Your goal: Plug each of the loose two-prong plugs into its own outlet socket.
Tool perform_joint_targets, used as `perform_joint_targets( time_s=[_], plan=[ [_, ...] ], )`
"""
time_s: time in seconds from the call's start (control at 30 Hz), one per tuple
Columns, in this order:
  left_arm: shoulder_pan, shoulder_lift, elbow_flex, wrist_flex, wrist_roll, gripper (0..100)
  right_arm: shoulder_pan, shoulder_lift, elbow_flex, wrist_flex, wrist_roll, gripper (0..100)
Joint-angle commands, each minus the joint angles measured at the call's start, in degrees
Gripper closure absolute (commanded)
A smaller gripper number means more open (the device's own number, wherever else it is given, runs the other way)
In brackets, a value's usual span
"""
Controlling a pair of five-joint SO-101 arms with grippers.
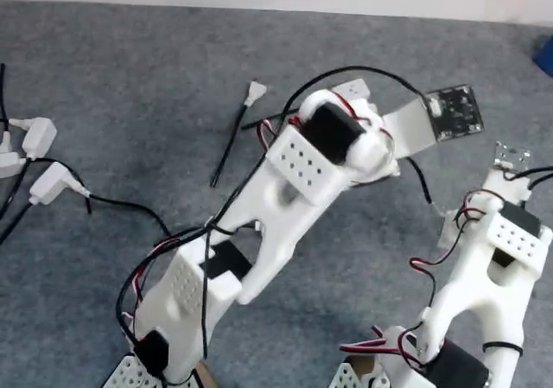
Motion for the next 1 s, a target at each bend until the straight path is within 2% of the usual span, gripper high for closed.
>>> perform_joint_targets(
  time_s=[0.0, 0.23, 0.47, 0.57, 0.73, 0.8, 0.9, 0.97],
  plan=[
    [0.04, -3.21, 4.70, 0.53, 0.62, 99, 2.15, -2.68, -0.13, -0.66, 0.70, 86.4],
    [-0.92, -3.21, 18.95, 0.26, 0.09, 97, 2.24, -2.68, -0.04, -0.57, 0.79, 86.4],
    [-7.52, -3.21, 21.93, 0.35, -0.09, 75, -0.31, -2.77, -0.04, -0.22, 0.88, 86.4],
    [-14.02, -3.12, 22.46, 0.26, -3.69, 72, -2.51, -2.77, -0.04, -0.22, 0.88, 86.4],
    [-27.03, -3.65, 22.20, 0.35, -2.90, 72, -12.70, -2.15, -0.57, -0.13, 1.23, 86.4],
    [-31.96, -3.65, 22.37, 0.62, 1.23, 72, -18.59, -2.15, -2.33, 0.31, 4.13, 86.4],
    [-38.81, -3.56, 22.55, 0.70, 7.30, 74, -26.59, -1.36, -9.45, 6.90, 8.44, 86.4],
    [-42.77, -3.65, 22.37, 0.70, 8.35, 79, -30.29, 1.36, -16.40, 12.26, 10.29, 86.4]
  ],
)
